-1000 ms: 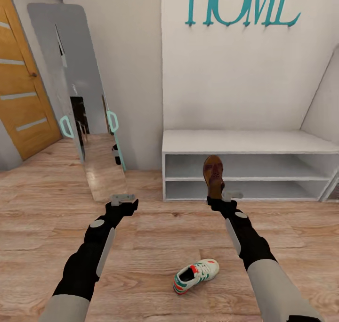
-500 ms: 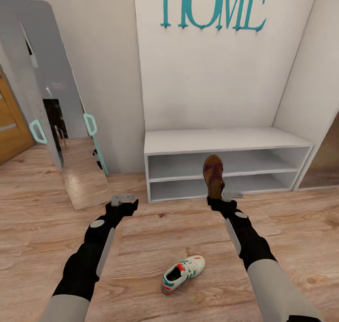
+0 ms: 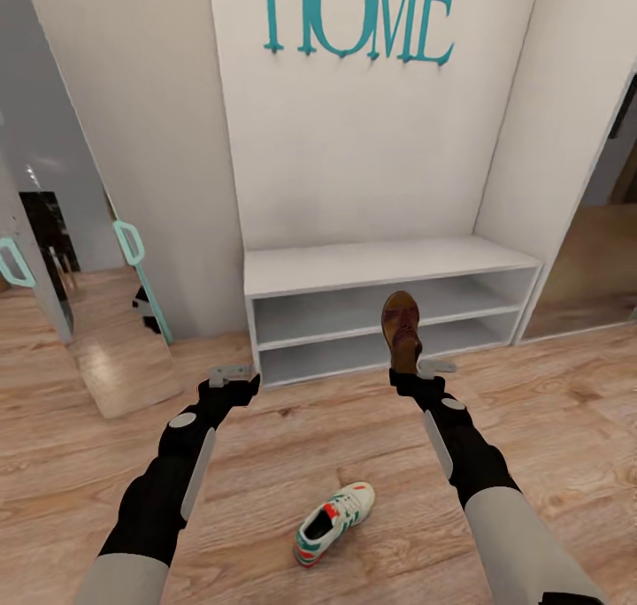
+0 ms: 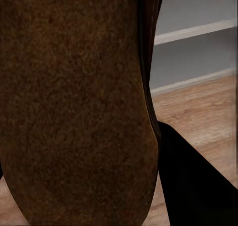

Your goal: Pick up the two gym shoes and the two sandals from the corridor floor and place them onto the hallstand (shoe rack) in the corridor, making sure they are on the rack and not on the floor. Arrange them so the two gym shoes are next to each other and the two sandals are next to each other.

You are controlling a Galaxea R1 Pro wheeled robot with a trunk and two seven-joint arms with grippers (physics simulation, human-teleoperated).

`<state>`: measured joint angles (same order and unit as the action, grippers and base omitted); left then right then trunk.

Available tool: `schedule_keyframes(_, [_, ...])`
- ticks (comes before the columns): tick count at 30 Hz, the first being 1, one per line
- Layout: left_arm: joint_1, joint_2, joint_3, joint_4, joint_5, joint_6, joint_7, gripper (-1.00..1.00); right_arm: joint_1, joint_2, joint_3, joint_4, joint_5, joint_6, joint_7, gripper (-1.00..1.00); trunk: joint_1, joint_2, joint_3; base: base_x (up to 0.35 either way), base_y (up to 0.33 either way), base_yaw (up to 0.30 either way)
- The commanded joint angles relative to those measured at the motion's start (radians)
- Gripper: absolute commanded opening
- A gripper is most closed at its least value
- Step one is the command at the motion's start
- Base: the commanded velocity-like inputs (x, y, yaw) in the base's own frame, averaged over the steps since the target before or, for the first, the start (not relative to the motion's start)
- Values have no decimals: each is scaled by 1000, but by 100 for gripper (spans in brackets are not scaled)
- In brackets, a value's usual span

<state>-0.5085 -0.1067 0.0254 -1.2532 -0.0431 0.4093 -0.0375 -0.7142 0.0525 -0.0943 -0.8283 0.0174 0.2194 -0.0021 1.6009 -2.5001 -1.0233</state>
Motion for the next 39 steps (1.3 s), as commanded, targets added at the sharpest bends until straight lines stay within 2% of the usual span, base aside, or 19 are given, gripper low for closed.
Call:
schedule_keyframes(1, [0, -1, 2, -2, -4, 5, -4, 100, -1, 1, -2, -2, 0, 6, -1, -100, 0, 0, -1, 133, 282, -253])
schedule_keyframes(30, [0, -1, 2, -2, -4, 5, -4, 100, -1, 1, -2, -2, 0, 6, -1, -100, 0, 0, 9, 11, 249, -253])
schedule_keyframes(39, [0, -1, 2, -2, -5, 5, -4, 100, -1, 1, -2, -2, 0, 6, -1, -100, 0, 0, 13, 109, 233, -266])
